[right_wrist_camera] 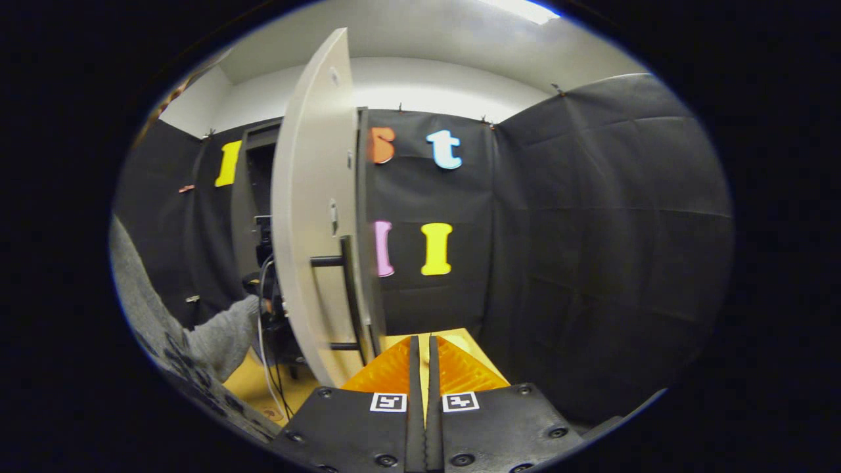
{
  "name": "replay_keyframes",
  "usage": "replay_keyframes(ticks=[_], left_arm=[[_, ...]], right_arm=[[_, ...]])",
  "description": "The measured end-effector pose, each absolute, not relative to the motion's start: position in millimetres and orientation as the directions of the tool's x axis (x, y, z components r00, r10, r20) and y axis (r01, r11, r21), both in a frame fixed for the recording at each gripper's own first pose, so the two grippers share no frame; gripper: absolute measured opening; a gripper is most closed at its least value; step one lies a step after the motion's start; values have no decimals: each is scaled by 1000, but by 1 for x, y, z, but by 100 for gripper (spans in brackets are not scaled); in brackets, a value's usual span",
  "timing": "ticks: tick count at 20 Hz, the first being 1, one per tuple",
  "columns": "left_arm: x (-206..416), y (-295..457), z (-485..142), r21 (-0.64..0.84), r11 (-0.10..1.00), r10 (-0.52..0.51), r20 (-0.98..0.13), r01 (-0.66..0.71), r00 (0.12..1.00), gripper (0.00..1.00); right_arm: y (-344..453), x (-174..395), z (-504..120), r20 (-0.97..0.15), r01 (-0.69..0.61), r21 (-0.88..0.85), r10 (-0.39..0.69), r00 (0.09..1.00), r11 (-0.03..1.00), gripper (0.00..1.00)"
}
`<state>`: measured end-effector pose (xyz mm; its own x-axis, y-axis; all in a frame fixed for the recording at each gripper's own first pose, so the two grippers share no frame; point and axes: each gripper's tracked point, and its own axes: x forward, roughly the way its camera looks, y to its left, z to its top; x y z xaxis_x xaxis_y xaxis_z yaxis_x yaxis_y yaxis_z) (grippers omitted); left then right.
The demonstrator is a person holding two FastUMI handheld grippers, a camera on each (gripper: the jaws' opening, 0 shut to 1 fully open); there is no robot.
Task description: Open the cabinet door with the right hand, grasp the bottle in the cabinet with the left hand and place it on the coaster, then close the cabinet door with the right hand.
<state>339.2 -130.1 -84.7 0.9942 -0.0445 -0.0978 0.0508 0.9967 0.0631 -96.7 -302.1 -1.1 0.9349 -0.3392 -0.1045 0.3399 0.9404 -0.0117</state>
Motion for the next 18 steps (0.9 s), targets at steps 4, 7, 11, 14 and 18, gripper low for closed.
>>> replay_keyframes(ticks=[4,7,11,14,18], left_arm=[[357,-131,-93,35,998,-54,-123,58,991,88],[370,-128,-91,44,997,-51,-115,56,992,92],[384,-127,-105,57,997,-46,-148,55,988,88],[394,-124,-114,42,998,-31,-163,39,986,92],[396,-122,-115,49,998,-39,-163,48,986,78]], right_arm=[[-361,-102,19,5,542,-12,-542,841,841,38],[-387,-114,39,106,642,-8,-637,763,767,84],[-387,-117,73,237,655,-9,-635,735,755,97],[-389,-116,85,293,666,-47,-627,721,744,97],[-384,-112,84,290,661,-60,-620,729,748,95]])
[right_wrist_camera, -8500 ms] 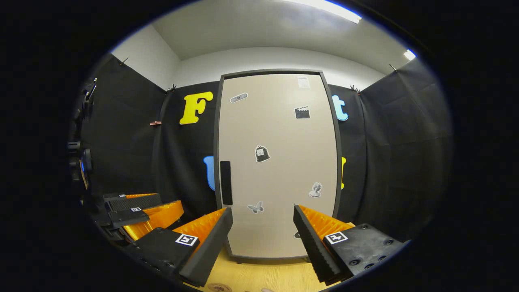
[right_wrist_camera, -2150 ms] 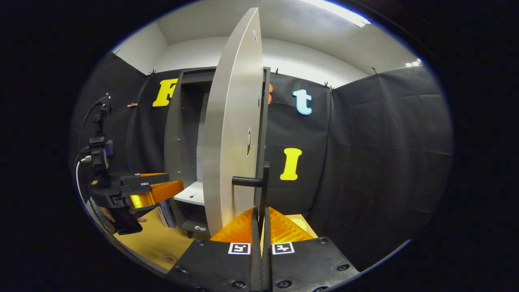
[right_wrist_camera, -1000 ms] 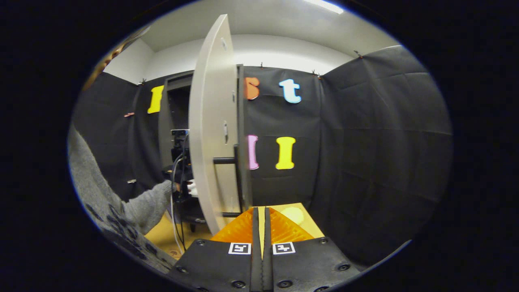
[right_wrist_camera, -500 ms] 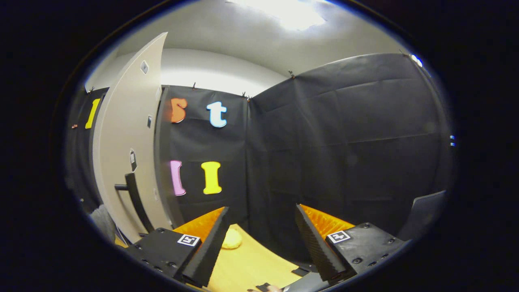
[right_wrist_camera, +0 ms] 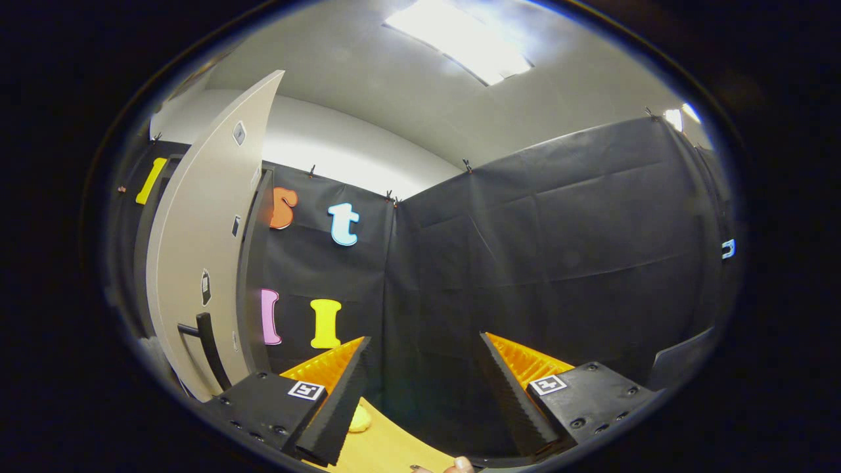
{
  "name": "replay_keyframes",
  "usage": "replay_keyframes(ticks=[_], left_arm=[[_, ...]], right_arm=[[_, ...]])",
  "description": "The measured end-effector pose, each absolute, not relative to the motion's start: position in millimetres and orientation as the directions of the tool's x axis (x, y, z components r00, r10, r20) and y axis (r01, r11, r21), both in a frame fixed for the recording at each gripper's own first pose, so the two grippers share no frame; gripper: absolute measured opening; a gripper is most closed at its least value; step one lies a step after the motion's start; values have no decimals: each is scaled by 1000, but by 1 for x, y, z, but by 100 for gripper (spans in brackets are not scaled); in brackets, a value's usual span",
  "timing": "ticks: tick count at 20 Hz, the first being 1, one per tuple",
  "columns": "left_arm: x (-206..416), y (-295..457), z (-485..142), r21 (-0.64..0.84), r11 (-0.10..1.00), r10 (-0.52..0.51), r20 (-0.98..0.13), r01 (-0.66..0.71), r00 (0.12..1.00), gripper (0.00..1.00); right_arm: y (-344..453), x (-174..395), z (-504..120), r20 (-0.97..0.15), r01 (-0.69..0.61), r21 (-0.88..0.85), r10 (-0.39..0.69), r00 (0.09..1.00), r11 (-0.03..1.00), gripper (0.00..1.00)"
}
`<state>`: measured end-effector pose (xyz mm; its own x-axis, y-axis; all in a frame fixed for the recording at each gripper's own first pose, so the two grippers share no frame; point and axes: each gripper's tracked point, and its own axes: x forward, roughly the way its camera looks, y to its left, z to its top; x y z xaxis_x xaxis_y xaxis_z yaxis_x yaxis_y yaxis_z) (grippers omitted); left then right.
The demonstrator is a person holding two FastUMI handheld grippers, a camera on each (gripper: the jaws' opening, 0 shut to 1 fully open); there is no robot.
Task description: Open the cabinet door with the right hand, grasp the bottle in the cabinet with the left hand and place it on the coaster, then close the cabinet door with the right hand.
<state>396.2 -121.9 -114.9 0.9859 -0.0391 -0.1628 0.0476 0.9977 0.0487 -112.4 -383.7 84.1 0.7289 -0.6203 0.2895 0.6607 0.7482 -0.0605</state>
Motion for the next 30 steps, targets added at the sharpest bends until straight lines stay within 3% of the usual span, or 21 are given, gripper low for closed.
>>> replay_keyframes(ticks=[7,14,23,30], left_arm=[[345,-119,-84,15,993,-114,-134,117,984,77],[267,-97,-52,25,983,-180,-82,183,980,77],[155,-49,-58,-14,976,-219,-117,219,969,77],[93,18,-90,-33,986,-169,-166,166,972,77]], right_arm=[[-361,-122,84,272,648,-67,-611,743,759,100],[-300,-136,80,249,598,-97,-562,789,796,97],[-184,-123,60,172,405,-117,-383,908,907,97],[-87,-50,37,139,152,-115,-136,981,982,97]])
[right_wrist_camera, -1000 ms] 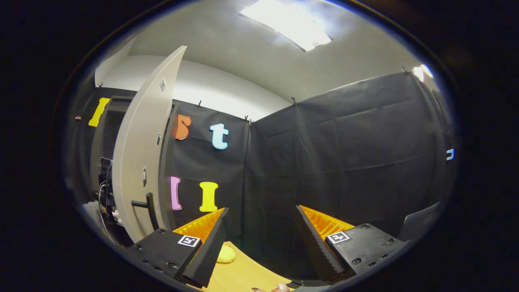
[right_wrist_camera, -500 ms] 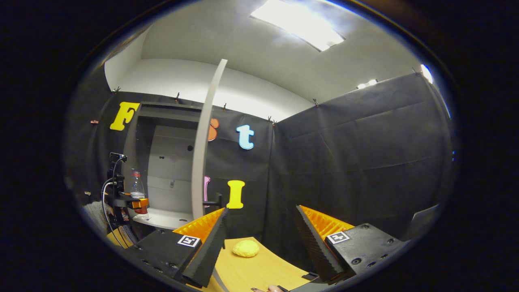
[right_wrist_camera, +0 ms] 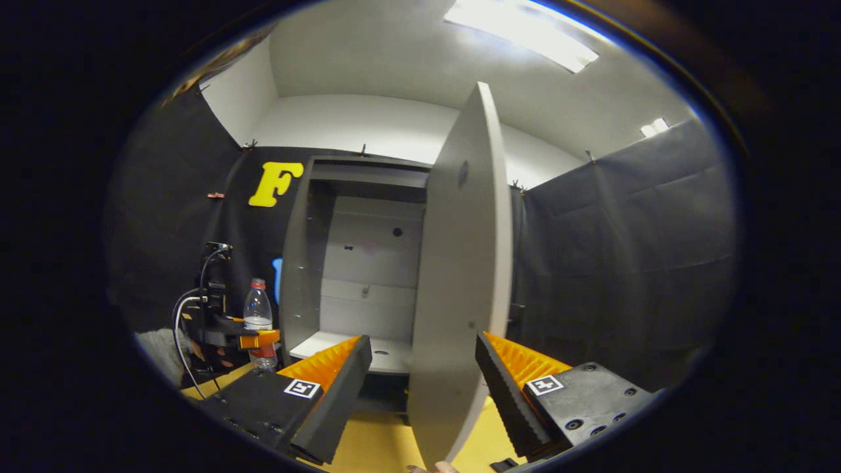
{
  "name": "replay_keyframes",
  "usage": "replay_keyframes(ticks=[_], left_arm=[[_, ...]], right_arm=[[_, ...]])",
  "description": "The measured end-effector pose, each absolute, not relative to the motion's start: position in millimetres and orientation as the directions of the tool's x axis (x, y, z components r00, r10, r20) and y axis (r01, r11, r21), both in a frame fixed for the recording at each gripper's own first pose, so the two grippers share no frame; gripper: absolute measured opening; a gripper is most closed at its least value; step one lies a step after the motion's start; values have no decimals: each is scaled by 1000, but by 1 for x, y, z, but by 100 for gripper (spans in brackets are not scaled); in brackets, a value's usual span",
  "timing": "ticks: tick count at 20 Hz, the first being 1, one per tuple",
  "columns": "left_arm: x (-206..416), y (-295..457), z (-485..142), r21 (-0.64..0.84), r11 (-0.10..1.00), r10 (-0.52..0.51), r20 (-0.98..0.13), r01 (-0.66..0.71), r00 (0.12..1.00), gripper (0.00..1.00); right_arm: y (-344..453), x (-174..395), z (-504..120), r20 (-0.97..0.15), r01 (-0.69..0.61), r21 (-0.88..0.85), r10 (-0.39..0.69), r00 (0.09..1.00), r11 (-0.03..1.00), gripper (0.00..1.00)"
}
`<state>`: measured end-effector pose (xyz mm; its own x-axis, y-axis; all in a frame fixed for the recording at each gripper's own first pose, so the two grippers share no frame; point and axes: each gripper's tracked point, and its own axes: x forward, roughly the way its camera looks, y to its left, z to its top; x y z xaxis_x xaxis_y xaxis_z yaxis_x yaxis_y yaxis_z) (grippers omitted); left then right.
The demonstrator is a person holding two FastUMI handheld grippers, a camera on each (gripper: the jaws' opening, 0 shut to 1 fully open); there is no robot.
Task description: Open the cabinet door with the right hand, grasp the bottle in the cabinet with the left hand and place it on the coaster, then close the cabinet door with the right hand.
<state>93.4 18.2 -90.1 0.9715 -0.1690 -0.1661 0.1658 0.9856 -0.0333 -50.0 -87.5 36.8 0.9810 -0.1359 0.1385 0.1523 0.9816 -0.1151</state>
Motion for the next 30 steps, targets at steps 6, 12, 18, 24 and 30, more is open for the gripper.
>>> replay_keyframes(ticks=[6,12,18,24,30], left_arm=[[47,49,-135,-12,992,-127,-174,127,976,77],[6,27,-210,12,983,-177,-167,182,970,77],[-25,1,-297,-24,971,-237,-184,237,954,77],[-36,-19,-349,-110,952,-301,-163,286,940,78],[-39,-13,-391,-92,958,-286,-211,272,935,77]], right_arm=[[-26,10,2,99,-12,-92,21,995,996,97],[-4,58,-55,35,-67,-67,69,997,996,97],[12,88,-139,-102,-124,-39,119,988,992,98],[20,89,-183,-191,-146,-25,138,972,989,97],[1,89,-192,-225,-131,-46,118,967,990,97]])
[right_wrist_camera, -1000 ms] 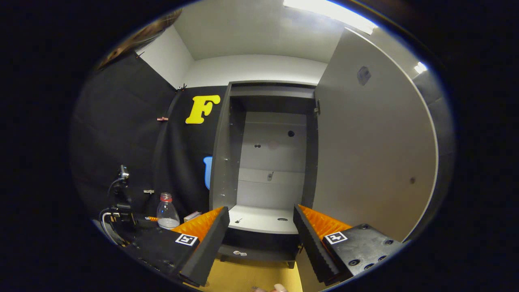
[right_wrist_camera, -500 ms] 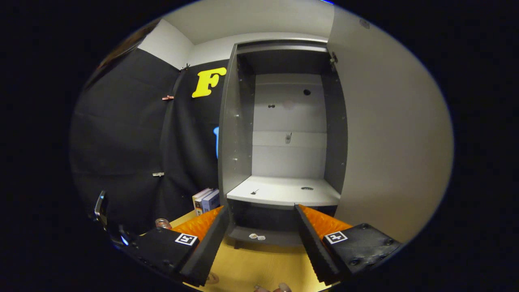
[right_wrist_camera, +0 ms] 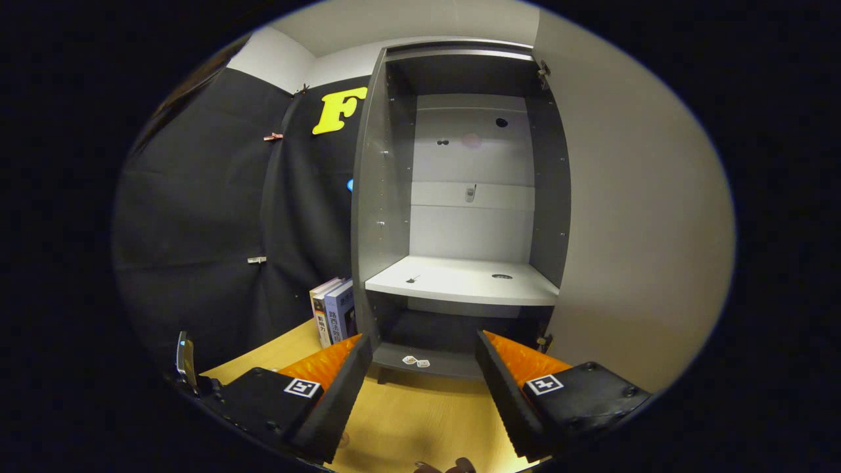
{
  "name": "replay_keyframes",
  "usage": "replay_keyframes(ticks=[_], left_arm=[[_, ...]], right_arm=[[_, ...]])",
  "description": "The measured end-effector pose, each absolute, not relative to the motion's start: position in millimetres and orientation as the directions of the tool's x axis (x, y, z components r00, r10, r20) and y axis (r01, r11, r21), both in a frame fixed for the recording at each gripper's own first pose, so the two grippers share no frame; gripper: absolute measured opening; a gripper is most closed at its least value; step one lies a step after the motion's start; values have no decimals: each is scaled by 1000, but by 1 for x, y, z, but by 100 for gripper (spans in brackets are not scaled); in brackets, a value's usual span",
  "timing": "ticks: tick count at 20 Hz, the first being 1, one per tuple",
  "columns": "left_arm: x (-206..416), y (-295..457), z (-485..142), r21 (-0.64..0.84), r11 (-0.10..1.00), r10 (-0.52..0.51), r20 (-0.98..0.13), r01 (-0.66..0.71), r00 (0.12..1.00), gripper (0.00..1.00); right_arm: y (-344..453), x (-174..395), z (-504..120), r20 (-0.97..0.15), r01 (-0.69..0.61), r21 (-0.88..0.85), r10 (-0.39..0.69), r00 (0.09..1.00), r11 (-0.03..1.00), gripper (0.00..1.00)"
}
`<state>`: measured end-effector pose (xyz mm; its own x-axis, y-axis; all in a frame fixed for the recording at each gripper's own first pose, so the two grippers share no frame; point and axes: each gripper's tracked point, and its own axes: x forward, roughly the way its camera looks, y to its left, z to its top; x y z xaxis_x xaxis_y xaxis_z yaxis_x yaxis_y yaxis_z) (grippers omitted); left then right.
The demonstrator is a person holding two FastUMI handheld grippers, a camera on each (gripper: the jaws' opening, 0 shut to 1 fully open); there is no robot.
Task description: Open the cabinet door with the right hand, grasp the bottle in the cabinet with the left hand and place it on the coaster, then close the cabinet door with the right hand.
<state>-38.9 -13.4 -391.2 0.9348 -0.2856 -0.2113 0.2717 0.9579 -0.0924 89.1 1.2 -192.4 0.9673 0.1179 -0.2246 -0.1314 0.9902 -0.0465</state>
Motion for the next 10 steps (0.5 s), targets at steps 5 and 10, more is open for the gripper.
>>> replay_keyframes(ticks=[5,10], left_arm=[[-41,-13,-411,-32,957,-289,-224,289,931,78],[-46,-11,-417,-123,953,-299,-251,276,921,85]], right_arm=[[3,90,-198,-240,-151,-34,138,961,988,98],[9,92,-203,-257,-173,-66,150,955,983,98]])
